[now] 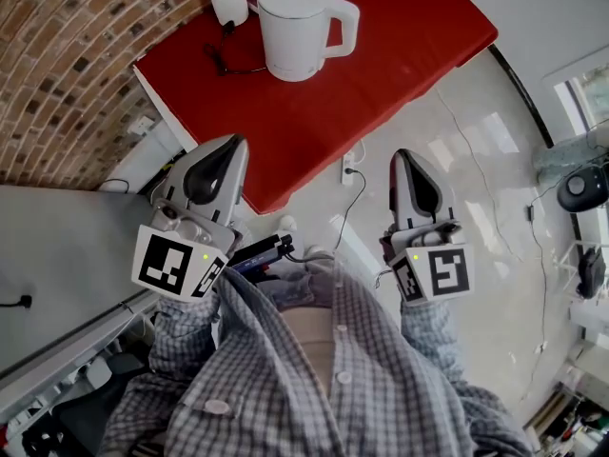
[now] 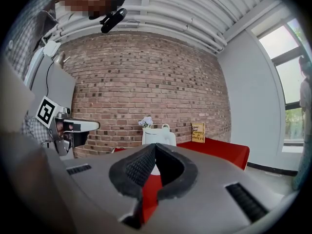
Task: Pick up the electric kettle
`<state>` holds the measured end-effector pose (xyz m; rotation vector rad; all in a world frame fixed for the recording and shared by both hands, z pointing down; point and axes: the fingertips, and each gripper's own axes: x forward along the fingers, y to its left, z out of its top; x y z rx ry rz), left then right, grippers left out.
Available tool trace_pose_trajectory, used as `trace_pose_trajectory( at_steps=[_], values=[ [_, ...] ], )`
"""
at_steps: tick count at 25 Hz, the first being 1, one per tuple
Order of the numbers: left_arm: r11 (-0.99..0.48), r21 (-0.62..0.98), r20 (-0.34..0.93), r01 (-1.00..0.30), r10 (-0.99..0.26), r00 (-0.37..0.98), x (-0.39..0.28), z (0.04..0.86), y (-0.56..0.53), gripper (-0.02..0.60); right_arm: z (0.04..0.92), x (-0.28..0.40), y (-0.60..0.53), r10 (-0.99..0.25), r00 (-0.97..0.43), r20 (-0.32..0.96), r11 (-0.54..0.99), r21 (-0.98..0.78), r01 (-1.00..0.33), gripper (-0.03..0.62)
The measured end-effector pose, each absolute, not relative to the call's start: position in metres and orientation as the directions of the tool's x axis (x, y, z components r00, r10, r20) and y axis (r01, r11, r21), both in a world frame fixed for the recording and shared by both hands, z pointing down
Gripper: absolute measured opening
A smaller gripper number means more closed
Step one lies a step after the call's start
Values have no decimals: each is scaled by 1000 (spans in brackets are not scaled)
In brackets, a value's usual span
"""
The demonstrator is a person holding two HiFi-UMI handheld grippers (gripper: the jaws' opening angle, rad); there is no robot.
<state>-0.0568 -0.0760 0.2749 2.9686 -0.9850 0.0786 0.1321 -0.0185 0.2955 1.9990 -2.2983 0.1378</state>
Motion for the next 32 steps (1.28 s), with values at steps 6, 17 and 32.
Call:
trace_pose_trajectory(
  at_steps=[6, 17, 32],
  values=[
    [-813, -10, 41, -582, -582, 812, -65, 273, -101, 0, 285, 128, -46, -989, -104, 105, 105, 2, -995, 6],
    [-826, -11, 36, -564, -564, 825, -82, 282, -131, 0, 293, 114, -71, -990, -63, 126, 69, 48, -996, 6],
    [-826, 13, 44, -564, -563, 825, -68, 291, -160, 0, 304, 126, -94, -983, -58, 173, 79, 115, -990, 6]
  ],
)
